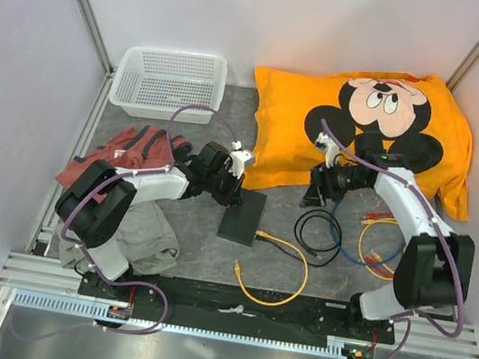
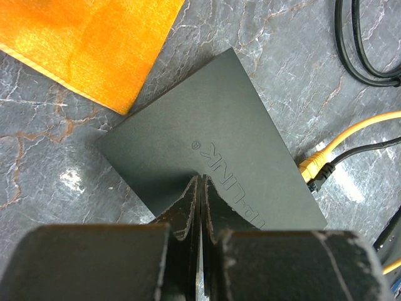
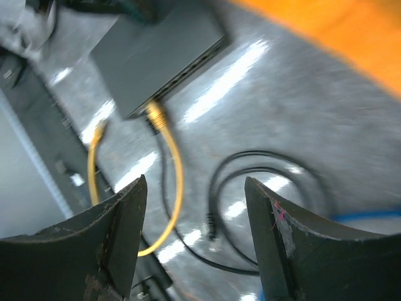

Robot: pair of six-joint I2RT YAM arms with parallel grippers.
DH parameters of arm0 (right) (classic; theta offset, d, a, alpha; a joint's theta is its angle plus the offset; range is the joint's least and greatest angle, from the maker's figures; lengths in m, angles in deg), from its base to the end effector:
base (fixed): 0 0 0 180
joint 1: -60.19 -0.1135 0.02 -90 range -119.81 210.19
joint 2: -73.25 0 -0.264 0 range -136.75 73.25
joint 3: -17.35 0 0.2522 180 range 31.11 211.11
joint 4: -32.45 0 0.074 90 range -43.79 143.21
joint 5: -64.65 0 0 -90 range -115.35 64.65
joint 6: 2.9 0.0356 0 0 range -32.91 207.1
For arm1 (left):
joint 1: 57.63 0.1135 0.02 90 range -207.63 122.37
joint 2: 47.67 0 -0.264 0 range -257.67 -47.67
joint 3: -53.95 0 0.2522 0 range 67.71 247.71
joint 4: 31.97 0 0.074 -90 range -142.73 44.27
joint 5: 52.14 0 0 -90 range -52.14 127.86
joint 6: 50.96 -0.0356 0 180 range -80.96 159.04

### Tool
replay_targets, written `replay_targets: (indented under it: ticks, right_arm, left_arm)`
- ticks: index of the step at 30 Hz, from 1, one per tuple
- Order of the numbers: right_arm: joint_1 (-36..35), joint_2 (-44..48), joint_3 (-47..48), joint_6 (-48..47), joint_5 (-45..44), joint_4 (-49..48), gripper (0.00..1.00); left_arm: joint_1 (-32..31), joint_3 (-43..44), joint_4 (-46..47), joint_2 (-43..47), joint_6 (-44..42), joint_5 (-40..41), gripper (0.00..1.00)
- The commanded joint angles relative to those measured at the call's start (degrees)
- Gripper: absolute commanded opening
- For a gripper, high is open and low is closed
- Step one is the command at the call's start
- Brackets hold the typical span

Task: Pull the plug from the switch port

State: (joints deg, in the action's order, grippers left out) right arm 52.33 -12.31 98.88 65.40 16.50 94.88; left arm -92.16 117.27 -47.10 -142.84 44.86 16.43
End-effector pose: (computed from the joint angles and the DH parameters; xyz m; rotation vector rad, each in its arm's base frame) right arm 0.2853 0.0634 0.2668 -0.8350 2.3798 0.8912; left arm 0.2654 -0.1984 0.1650 0.7853 2.3309 -0.7691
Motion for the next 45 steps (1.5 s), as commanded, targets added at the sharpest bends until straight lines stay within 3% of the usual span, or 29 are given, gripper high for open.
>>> replay_targets:
  ticks: [1,7,18,27,31,45]
  right_arm:
    - [-2.8,-7.2,0.8,-3.2,10.0,3.5,0.69]
    - [-8.3,-19.8,5.3,-5.4,15.1,8.7,0.58]
    - [-14.5,-32.0,6.4,-4.2,16.9,5.9,0.53]
    - [-16.9,-35.4,9.0,1.4,15.2,0.3,0.48]
    - [-18.6,-34.5,6.8,7.5,12.9,-9.2,0.47]
    - [-19.3,-37.4,7.2,4.4,12.2,-6.2,0.46]
  left_arm:
    - [-0.4,-0.4,-5.8,0.1,-3.2,3.8,0.01]
    - [-0.9,-0.6,-7.0,1.1,-4.6,3.7,0.02]
    - [-1.2,0.0,-7.5,0.5,-4.9,3.8,0.02]
    - [-1.6,-0.3,-7.2,1.1,-5.1,4.1,0.01]
    - [-1.7,-0.2,-7.3,1.0,-5.1,4.1,0.01]
    - [-1.9,-0.4,-7.0,1.1,-5.1,4.0,0.02]
